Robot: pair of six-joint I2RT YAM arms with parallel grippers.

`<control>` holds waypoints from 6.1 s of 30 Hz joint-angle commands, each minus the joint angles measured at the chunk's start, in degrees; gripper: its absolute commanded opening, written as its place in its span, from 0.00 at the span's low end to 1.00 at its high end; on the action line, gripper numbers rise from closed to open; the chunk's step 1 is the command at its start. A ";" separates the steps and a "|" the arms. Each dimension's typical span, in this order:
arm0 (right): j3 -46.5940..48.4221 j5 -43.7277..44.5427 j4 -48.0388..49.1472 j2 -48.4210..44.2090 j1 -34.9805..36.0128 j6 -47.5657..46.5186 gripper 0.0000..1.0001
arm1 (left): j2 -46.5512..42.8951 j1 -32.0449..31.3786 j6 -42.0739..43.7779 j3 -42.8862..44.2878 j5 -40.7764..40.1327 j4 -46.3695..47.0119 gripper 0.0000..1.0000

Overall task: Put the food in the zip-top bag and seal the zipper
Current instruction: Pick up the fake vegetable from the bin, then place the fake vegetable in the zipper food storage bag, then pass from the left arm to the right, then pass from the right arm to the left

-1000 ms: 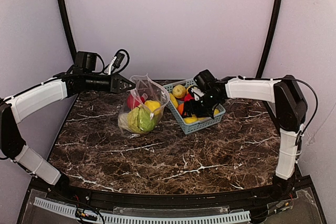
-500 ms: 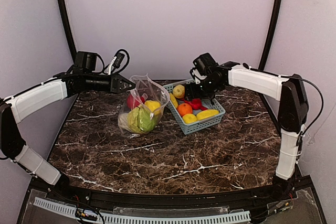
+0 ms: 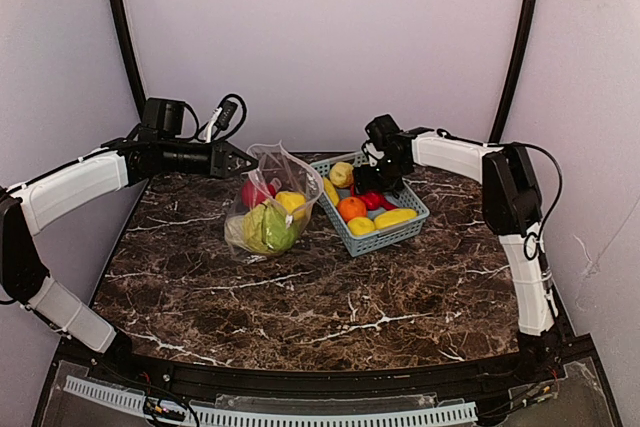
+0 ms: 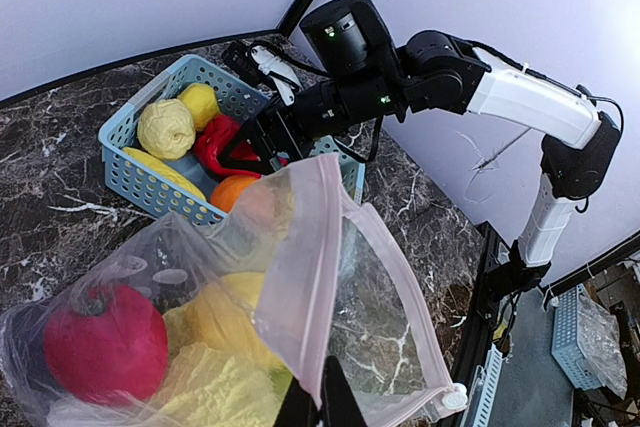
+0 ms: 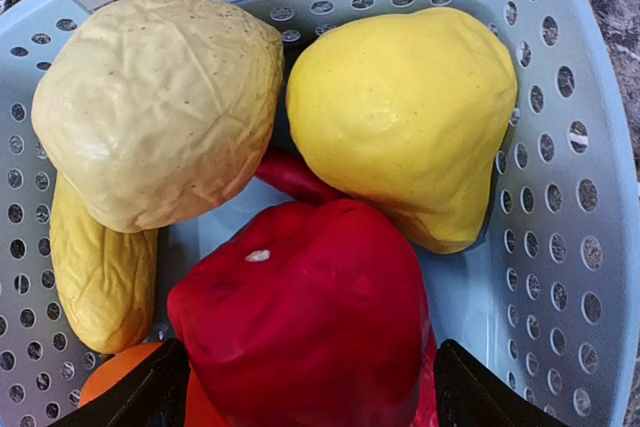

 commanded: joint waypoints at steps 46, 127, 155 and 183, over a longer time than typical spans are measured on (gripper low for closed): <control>-14.70 -16.77 21.13 -34.09 18.53 -3.26 0.59 | -2.29 -0.12 0.18 -0.68 0.38 0.41 0.01; -10.00 -23.73 13.47 -18.89 13.56 6.04 0.46 | -2.65 -0.03 0.28 -0.77 0.30 0.52 0.01; -10.94 -25.76 27.46 -34.59 21.66 11.78 0.00 | -1.61 0.16 -3.39 17.19 11.64 -9.20 0.21; -14.90 2.67 34.73 -28.03 27.18 22.80 0.00 | -36.71 -1.11 -5.82 -26.72 -6.88 -0.88 0.94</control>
